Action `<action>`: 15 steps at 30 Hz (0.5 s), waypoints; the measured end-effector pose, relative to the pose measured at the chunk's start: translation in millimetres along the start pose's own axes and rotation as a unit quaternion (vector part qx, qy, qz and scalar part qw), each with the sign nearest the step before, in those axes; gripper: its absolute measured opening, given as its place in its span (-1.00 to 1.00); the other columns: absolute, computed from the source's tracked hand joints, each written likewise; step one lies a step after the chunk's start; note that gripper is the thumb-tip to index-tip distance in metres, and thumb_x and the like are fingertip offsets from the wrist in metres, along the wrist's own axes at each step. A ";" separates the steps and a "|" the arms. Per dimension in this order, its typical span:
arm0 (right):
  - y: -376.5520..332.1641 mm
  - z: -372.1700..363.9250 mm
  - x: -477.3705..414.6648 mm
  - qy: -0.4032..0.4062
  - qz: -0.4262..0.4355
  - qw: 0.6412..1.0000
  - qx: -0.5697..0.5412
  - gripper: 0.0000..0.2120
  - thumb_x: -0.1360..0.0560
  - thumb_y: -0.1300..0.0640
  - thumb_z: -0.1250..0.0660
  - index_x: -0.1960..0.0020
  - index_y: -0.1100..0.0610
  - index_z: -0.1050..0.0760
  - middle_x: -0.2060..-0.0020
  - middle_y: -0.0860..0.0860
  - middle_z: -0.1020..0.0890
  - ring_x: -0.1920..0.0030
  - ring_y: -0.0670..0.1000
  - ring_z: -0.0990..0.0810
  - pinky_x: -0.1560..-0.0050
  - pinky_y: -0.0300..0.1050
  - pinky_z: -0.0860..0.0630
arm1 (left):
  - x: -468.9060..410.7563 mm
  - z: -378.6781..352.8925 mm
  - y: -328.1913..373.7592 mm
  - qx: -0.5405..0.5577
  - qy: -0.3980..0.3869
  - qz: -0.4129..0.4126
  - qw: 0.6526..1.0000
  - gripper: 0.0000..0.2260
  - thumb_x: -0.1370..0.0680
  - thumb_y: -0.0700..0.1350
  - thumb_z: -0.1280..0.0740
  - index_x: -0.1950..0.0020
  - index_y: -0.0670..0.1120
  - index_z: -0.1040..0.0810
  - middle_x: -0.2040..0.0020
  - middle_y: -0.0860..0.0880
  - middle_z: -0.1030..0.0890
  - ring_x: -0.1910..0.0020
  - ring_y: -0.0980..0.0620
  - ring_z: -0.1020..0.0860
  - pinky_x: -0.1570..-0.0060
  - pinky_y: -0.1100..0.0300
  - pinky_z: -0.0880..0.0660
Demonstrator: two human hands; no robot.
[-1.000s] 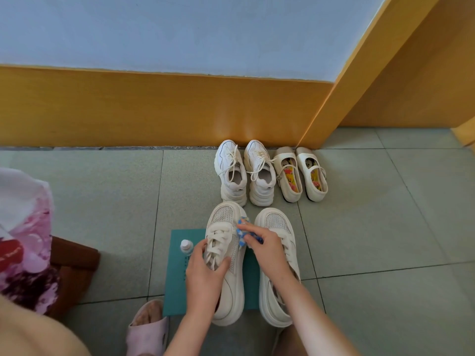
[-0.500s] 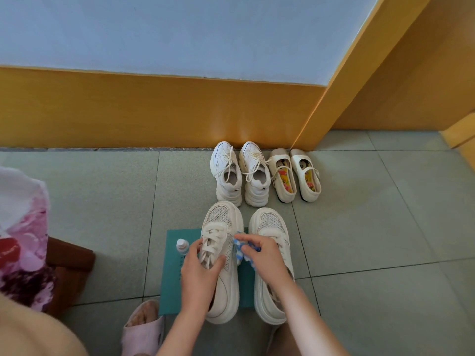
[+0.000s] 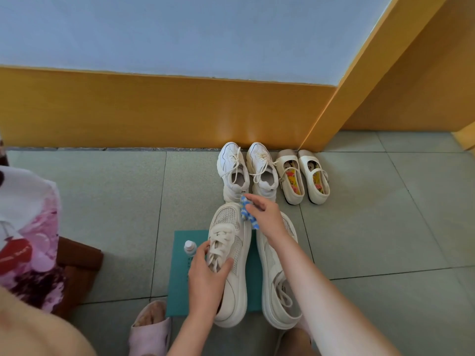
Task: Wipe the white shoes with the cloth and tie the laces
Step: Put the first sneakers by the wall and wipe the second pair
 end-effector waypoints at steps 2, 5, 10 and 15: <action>0.1 -6.1 -3.1 -0.010 0.010 0.999 0.035 -0.69 -0.53 0.29 -0.29 -0.26 0.18 -0.52 -0.15 0.06 -0.60 -0.13 -0.05 -0.55 -0.16 -0.22 -0.46 | -0.9 -0.5 -1.9 0.000 0.000 0.003 1.000 -0.49 -0.38 -0.05 -0.48 -0.28 0.01 -0.41 -0.15 0.00 -0.55 -0.14 0.00 -0.51 -0.12 0.11 -0.43; 2.9 -8.0 0.0 -0.011 0.019 0.998 0.067 -0.69 -0.51 0.28 -0.32 -0.25 0.14 -0.54 -0.14 0.02 -0.61 -0.15 -0.07 -0.54 -0.19 -0.24 -0.44 | -0.7 -0.7 -3.6 0.002 0.002 0.005 1.000 -0.49 -0.38 -0.05 -0.49 -0.28 0.02 -0.40 -0.16 0.01 -0.55 -0.14 0.02 -0.51 -0.15 0.08 -0.44; 10.9 -6.5 15.5 0.013 0.025 0.997 0.075 -0.68 -0.49 0.30 -0.34 -0.21 0.09 -0.57 -0.10 -0.03 -0.61 -0.10 -0.11 -0.54 -0.07 -0.46 -0.41 | -1.1 -1.5 -4.2 -0.003 0.002 0.006 1.000 -0.46 -0.39 -0.05 -0.48 -0.32 -0.01 -0.39 -0.19 0.00 -0.53 -0.18 0.00 -0.49 -0.19 0.06 -0.44; 18.4 -5.2 31.4 0.037 0.027 0.997 0.058 -0.66 -0.47 0.35 -0.34 -0.19 0.07 -0.58 -0.07 -0.08 -0.59 -0.09 -0.15 -0.53 -0.02 -0.56 -0.40 | -0.5 -0.7 -3.7 -0.007 0.006 -0.001 1.000 -0.49 -0.39 -0.05 -0.48 -0.30 -0.01 -0.41 -0.16 0.01 -0.54 -0.15 0.01 -0.50 -0.13 0.11 -0.43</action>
Point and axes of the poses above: each hand's wrist, its own x-axis away from the middle knuckle, its own z-axis out of the back of the hand, y = z × x, the point moved 7 cm from there along -x, towards the middle knuckle
